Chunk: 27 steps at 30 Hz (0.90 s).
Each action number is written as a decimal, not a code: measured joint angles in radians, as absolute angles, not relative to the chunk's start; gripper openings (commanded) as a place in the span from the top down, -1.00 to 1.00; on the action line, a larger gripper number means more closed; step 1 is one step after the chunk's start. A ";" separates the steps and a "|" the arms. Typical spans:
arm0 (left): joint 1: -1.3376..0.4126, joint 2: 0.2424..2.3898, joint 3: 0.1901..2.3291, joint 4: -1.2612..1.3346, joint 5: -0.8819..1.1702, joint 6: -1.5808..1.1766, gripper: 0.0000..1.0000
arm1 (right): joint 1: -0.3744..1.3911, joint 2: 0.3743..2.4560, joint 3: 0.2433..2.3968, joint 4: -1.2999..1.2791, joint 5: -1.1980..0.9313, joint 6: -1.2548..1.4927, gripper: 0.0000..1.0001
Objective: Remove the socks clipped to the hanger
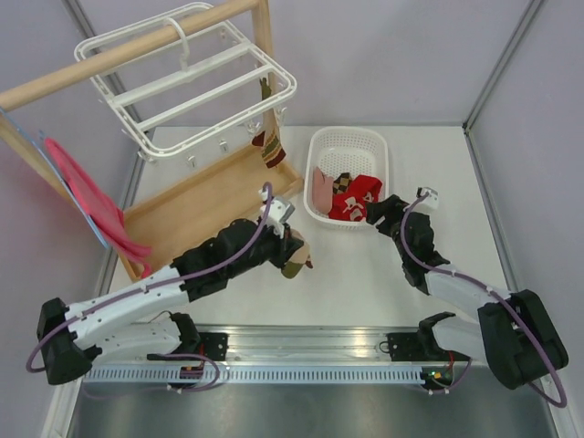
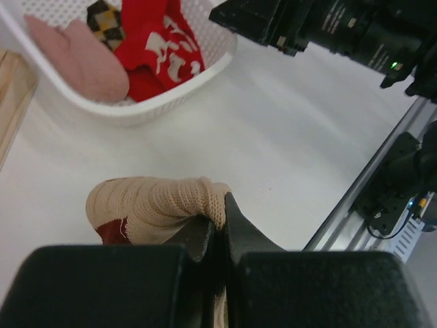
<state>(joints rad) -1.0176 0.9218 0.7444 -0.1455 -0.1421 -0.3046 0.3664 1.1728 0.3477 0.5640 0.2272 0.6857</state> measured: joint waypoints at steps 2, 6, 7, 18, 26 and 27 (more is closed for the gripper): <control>-1.015 1.038 0.846 -0.131 -0.097 -0.279 0.95 | 0.307 1.154 0.316 0.599 0.181 0.718 -0.48; -0.991 1.208 1.032 -0.113 -0.023 -0.241 0.95 | 0.226 1.136 0.262 0.606 0.124 0.754 -0.48; -0.980 1.253 1.089 -0.113 -0.004 -0.235 0.95 | 0.216 1.134 0.254 0.606 0.112 0.757 -0.47; -0.826 1.667 1.629 -0.112 0.083 -0.219 0.95 | 0.120 1.036 0.174 0.617 -0.008 0.768 -0.48; -0.801 1.966 1.879 -0.125 -0.020 -0.219 0.95 | 0.100 1.001 0.107 0.661 -0.116 0.807 -0.48; -0.800 1.996 1.895 -0.126 -0.035 -0.219 0.95 | 0.100 0.993 0.098 0.666 -0.124 0.810 -0.48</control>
<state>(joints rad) -0.7998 1.9957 1.8954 -0.1265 -0.0353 -0.2188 0.0998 0.9932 0.0982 0.6662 -0.1242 0.8104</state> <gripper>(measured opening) 0.036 0.742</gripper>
